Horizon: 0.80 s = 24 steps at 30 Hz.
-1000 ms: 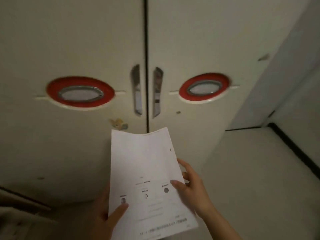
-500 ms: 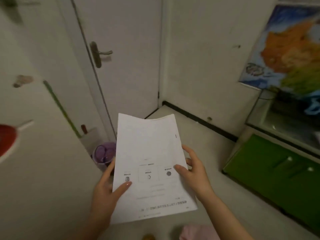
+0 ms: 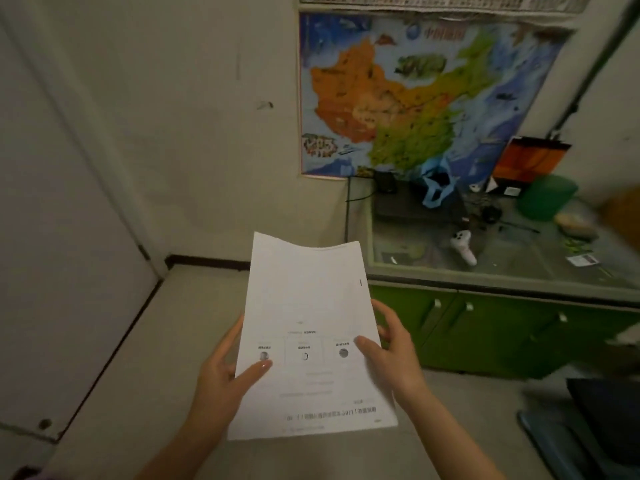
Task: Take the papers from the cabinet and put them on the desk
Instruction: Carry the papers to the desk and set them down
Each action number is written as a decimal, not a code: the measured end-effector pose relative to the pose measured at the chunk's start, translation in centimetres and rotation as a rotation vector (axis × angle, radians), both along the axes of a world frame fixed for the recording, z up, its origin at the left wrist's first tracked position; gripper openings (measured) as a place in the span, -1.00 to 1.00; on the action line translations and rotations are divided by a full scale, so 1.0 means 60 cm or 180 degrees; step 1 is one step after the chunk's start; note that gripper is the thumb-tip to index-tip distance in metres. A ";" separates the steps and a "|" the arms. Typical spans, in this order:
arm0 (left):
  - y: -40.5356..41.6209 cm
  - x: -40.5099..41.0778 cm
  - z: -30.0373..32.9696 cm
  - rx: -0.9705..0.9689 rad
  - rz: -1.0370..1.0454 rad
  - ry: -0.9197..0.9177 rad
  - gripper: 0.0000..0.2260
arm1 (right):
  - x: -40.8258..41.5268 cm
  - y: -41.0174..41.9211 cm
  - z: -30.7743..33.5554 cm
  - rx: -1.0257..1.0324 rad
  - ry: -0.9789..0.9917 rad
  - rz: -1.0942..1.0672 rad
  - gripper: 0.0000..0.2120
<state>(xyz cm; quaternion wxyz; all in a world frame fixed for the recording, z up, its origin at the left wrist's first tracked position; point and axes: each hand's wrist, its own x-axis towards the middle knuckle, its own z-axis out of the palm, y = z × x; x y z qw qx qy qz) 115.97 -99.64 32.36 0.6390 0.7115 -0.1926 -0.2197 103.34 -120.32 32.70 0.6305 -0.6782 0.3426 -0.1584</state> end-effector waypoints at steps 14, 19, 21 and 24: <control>-0.521 0.207 -0.066 0.0455 -0.0616 0.0150 -0.47 | 0.161 -0.479 -0.093 0.0188 0.0655 -0.0571 -0.50; -0.636 0.269 -0.110 0.0824 -0.0711 0.0400 -0.50 | 0.221 -0.584 -0.143 0.0216 0.0925 -0.0628 -0.46; -0.670 0.290 -0.132 0.0995 -0.0772 0.0375 -0.47 | 0.240 -0.611 -0.166 0.0247 0.1020 -0.0647 -0.46; -0.708 0.316 -0.171 0.1248 -0.0909 0.0349 -0.42 | 0.260 -0.641 -0.197 0.0277 0.1188 -0.0675 -0.46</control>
